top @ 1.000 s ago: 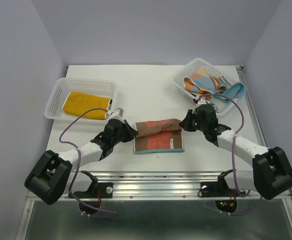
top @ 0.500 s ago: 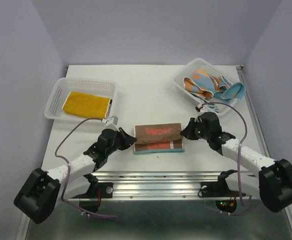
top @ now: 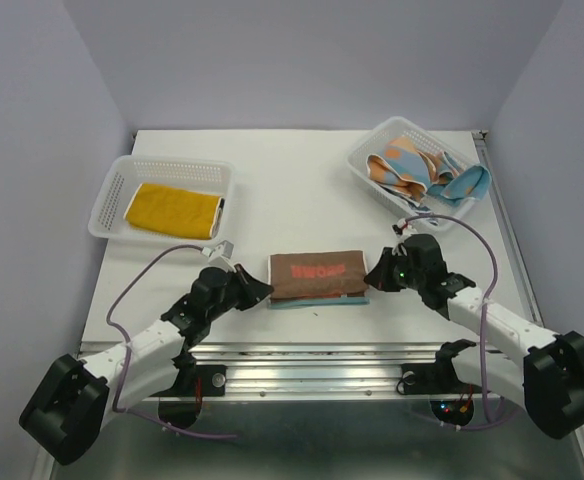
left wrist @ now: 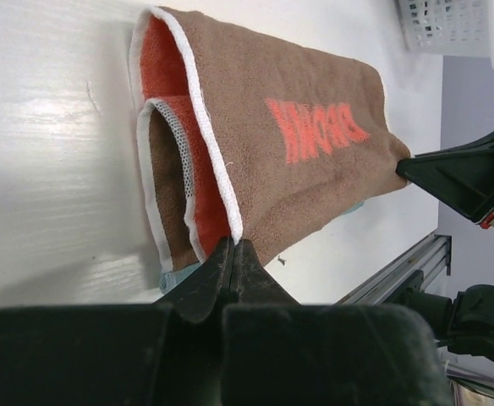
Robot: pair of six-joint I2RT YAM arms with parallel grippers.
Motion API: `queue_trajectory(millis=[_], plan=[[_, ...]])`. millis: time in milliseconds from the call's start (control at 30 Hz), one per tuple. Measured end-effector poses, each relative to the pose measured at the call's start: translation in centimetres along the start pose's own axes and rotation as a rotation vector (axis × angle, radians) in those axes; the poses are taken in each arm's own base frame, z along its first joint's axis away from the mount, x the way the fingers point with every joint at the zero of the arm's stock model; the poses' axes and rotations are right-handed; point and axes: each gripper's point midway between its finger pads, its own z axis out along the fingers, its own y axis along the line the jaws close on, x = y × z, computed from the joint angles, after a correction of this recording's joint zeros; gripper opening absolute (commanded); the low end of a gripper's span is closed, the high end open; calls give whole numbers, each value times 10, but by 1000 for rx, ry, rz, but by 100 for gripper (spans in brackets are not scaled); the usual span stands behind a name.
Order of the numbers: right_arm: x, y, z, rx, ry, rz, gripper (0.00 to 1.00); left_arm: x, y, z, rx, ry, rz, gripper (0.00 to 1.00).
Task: Fold and stack the towels
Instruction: Fold the towel, then neatly place the folded towel into the bin
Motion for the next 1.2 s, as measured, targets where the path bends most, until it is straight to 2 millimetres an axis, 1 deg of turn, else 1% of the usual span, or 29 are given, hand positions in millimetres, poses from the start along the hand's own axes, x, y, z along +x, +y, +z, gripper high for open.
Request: queue_trajectory(millis=[100, 167, 200, 233, 267, 300, 333, 367, 400, 433, 467, 600, 733, 800, 900, 933, 1033, 1067, 1100, 1167, 1200], plan=[[6, -2, 1, 4, 20, 8, 9, 6, 5, 0, -18, 26, -7, 0], [8, -3, 1, 3, 24, 12, 19, 12, 9, -1, -27, 54, -12, 18], [9, -3, 1, 2, 27, 13, 26, 15, 10, -1, -29, 63, -13, 36], [12, -4, 1, 4, 32, 19, 41, 18, 11, -2, -32, 76, -16, 47], [16, -6, 1, 6, 42, 24, 45, 22, 13, -4, -36, 93, -22, 63], [19, -7, 0, 7, 48, 23, 50, 25, 15, -5, -39, 102, -20, 70], [23, -8, -1, 7, 58, 30, 68, 27, 16, -7, -43, 112, -21, 75], [25, -8, -3, 6, 61, 29, 76, 29, 17, -9, -48, 121, -22, 83], [28, -7, -5, 0, 68, 30, 83, 29, 17, -11, -47, 122, -22, 88], [29, -5, -9, -8, 70, 30, 100, 30, 17, -12, -49, 123, -22, 94], [28, -2, -11, -20, 63, 27, 100, 29, 16, -15, -47, 120, -21, 99], [17, 10, -22, -65, 10, 9, 100, 23, 17, -19, -64, 90, -14, 99], [11, 15, -27, -83, -20, -1, 100, 6, 20, -13, -146, 45, 7, 99], [12, 14, -27, -81, -19, 0, 100, -5, 17, -5, -183, 30, 25, 99], [12, 12, -25, -72, -15, 2, 100, -14, 18, 8, -245, 40, 58, 98], [13, 11, -25, -65, -14, 3, 100, -16, 20, 16, -276, 54, 72, 97], [15, 7, -22, -46, -3, 8, 100, -15, 26, 28, -323, 82, 98, 90], [15, 6, -21, -40, -1, 9, 100, -13, 29, 30, -335, 93, 106, 83], [16, 5, -21, -37, 2, 10, 100, -10, 32, 32, -347, 108, 116, 80], [16, 4, -20, -32, 4, 11, 100, -7, 27, 38, -342, 122, 135, 73], [16, 4, -20, -31, 4, 10, 100, -4, 28, 39, -345, 131, 143, 68]])
